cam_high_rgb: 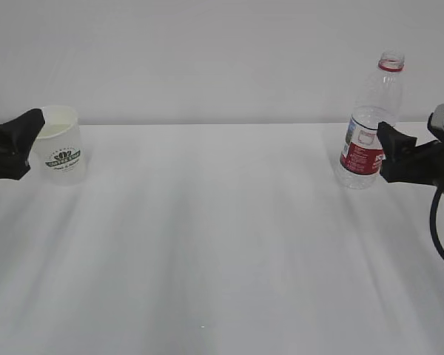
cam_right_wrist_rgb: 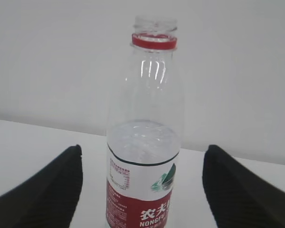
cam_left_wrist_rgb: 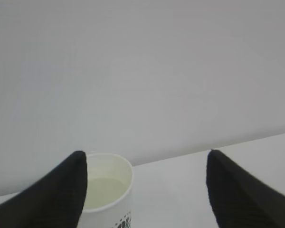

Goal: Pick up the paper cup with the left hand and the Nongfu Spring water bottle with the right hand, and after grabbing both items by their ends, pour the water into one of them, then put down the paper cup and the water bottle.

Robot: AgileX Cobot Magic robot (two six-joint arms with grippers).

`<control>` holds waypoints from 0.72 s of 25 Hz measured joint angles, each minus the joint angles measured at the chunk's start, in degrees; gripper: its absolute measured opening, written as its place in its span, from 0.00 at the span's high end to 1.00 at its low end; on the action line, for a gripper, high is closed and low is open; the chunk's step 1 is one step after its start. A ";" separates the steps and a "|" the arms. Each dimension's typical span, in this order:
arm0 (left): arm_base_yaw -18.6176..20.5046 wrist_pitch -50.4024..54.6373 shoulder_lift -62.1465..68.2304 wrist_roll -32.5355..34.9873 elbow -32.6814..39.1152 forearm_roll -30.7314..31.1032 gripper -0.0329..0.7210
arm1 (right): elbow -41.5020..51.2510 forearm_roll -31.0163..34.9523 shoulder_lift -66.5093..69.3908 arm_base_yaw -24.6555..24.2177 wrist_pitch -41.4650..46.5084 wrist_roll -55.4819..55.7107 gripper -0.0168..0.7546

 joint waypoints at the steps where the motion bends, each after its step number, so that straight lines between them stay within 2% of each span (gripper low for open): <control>1: 0.00 0.28 -0.78 0.00 0.00 0.00 0.20 | 0.66 0.00 -0.72 0.00 0.00 0.00 0.21; 11: 0.00 10.00 -11.60 0.00 0.22 0.00 0.20 | 6.33 -0.02 -8.45 0.00 0.00 -0.05 0.21; 18: 0.00 19.09 -23.77 0.00 0.34 -0.03 0.20 | 7.99 -0.02 -14.54 0.00 1.50 -0.05 0.21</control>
